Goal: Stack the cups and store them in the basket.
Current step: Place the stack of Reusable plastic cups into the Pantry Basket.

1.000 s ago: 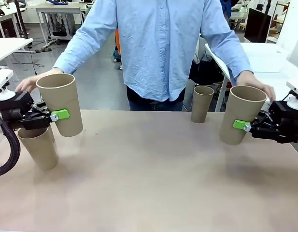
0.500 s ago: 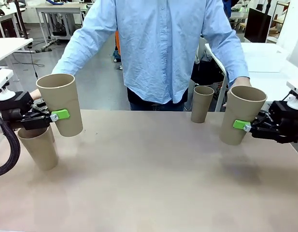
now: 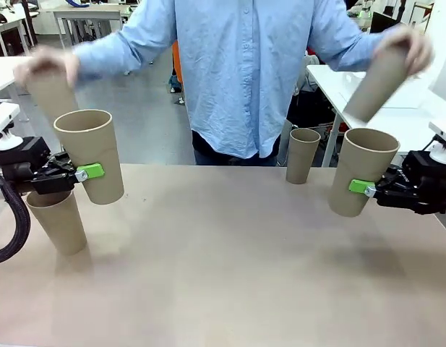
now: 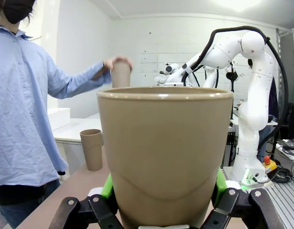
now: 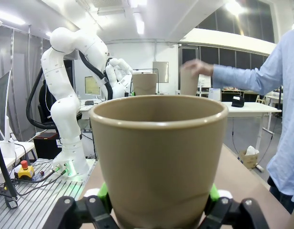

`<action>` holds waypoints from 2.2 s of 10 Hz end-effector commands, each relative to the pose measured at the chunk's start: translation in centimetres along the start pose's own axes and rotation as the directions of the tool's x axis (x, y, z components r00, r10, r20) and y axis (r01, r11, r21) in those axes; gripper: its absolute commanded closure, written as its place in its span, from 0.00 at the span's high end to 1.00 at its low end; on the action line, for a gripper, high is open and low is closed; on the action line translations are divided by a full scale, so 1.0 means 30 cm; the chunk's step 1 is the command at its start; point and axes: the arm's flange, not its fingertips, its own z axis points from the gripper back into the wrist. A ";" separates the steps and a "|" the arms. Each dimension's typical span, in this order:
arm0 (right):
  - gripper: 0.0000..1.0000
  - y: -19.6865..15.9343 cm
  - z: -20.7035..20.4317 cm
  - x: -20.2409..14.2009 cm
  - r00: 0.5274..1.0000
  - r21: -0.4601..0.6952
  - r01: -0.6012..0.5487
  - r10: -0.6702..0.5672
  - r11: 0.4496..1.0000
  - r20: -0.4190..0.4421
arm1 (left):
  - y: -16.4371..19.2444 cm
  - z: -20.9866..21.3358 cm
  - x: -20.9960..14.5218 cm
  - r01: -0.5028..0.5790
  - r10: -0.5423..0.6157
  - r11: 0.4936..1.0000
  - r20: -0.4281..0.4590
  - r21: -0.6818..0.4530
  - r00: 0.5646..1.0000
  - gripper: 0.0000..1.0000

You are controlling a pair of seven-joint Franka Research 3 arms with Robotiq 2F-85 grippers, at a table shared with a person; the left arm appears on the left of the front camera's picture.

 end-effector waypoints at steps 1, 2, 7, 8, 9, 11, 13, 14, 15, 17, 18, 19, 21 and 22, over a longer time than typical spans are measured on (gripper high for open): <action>0.85 0.000 0.000 0.009 1.000 -0.002 -0.009 0.009 1.000 0.000 | -0.001 0.000 0.005 0.015 -0.015 1.000 -0.001 -0.001 1.000 0.86; 0.85 0.000 0.000 0.009 1.000 -0.002 -0.009 0.009 1.000 0.000 | -0.001 0.000 0.005 0.015 -0.015 1.000 -0.001 -0.001 1.000 0.86; 0.85 0.000 0.000 0.009 1.000 -0.002 -0.009 0.009 1.000 0.000 | -0.001 0.000 0.005 0.015 -0.015 1.000 -0.001 -0.001 1.000 0.86; 0.85 0.000 0.000 0.009 1.000 -0.002 -0.009 0.009 1.000 0.000 | -0.001 0.000 0.005 0.015 -0.015 1.000 -0.001 -0.001 1.000 0.86; 0.85 0.000 0.000 0.009 1.000 -0.002 -0.009 0.009 1.000 0.000 | -0.001 0.000 0.005 0.015 -0.015 1.000 -0.001 -0.001 1.000 0.86; 0.85 0.000 0.000 0.009 1.000 -0.002 -0.009 0.009 1.000 0.000 | -0.001 0.000 0.005 0.015 -0.015 1.000 -0.001 -0.001 1.000 0.86; 0.85 0.000 0.000 0.009 1.000 -0.002 -0.009 0.009 1.000 0.000 | -0.001 0.000 0.005 0.015 -0.015 1.000 -0.001 -0.001 1.000 0.86; 0.85 0.000 0.000 0.009 1.000 -0.002 -0.009 0.009 1.000 0.000 | -0.001 0.000 0.005 0.015 -0.015 1.000 -0.001 -0.001 1.000 0.86; 0.85 0.000 0.000 0.009 1.000 -0.002 -0.009 0.009 1.000 0.000 | -0.001 0.000 0.005 0.015 -0.015 1.000 -0.001 -0.001 1.000 0.86; 0.85 0.000 0.000 0.009 1.000 -0.002 -0.009 0.009 1.000 0.000 | -0.001 0.000 0.005 0.015 -0.015 1.000 -0.001 -0.001 1.000 0.86; 0.85 0.000 0.000 0.009 1.000 -0.002 -0.009 0.009 1.000 0.000 | -0.001 0.000 0.005 0.015 -0.015 1.000 -0.001 -0.001 1.000 0.86; 0.85 0.000 0.000 0.009 1.000 -0.002 -0.009 0.009 1.000 0.000 | -0.001 0.000 0.005 0.015 -0.015 1.000 -0.001 -0.001 1.000 0.86; 0.85 0.000 0.000 0.009 1.000 -0.002 -0.009 0.009 1.000 0.000 | -0.001 0.000 0.005 0.015 -0.015 1.000 -0.001 -0.001 1.000 0.86; 0.85 0.000 0.000 0.009 1.000 -0.002 -0.009 0.009 1.000 0.000 | -0.001 0.000 0.005 0.015 -0.015 1.000 -0.001 -0.001 1.000 0.86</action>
